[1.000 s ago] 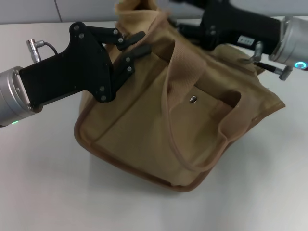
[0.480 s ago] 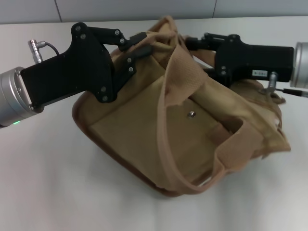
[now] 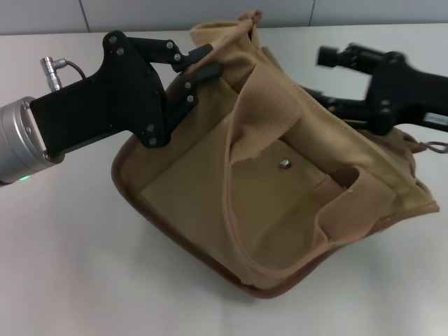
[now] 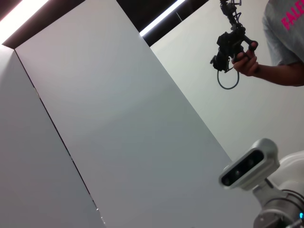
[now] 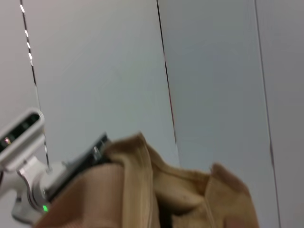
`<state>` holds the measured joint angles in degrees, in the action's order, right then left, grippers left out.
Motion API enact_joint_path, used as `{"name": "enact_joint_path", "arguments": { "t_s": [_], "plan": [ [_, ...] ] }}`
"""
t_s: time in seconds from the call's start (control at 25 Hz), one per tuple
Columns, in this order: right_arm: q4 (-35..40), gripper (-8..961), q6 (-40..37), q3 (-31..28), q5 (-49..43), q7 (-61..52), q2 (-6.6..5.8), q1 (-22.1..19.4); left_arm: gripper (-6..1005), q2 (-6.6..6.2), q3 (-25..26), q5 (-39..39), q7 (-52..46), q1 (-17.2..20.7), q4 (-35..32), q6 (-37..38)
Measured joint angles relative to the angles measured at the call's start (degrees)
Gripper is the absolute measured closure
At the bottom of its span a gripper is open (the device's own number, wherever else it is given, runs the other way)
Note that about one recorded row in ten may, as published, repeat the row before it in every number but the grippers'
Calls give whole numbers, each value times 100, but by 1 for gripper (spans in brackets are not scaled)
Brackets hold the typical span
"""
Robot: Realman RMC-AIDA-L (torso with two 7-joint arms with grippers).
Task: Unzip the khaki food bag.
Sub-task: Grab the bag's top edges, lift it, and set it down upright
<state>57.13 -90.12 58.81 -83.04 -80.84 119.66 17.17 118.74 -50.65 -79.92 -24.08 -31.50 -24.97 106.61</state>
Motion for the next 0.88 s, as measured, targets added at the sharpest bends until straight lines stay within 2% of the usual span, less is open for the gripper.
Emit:
{"name": "enact_joint_path", "arguments": {
  "t_s": [0.08,0.2,0.32,0.52,0.6,0.8,0.88],
  "plan": [
    [-90,114,-117,-66,209,253,-1,-64,886,-2,3,1,0,0,1,0],
    [-609,114,-296,-103,1028,1388,-7,-255,885,-5,5,4,0,-4,2,0],
    [-846,114,-290,-86,1296,1599,-6,-228,884,-5,4,5,0,-13,2,-2],
    [-1079,115,-106,-24,1431,1627,-3,170,883,-8,3,5,0,-51,6,-6],
    [-1090,115,198,304,1385,1548,-23,415,883,-9,3,-6,0,-65,5,-7],
    [-848,115,727,861,1020,1145,-46,620,881,-4,3,-5,0,-71,3,-10],
    [-797,115,768,894,909,1074,-40,625,881,-2,3,-4,0,-71,3,-10]
  ]
}}
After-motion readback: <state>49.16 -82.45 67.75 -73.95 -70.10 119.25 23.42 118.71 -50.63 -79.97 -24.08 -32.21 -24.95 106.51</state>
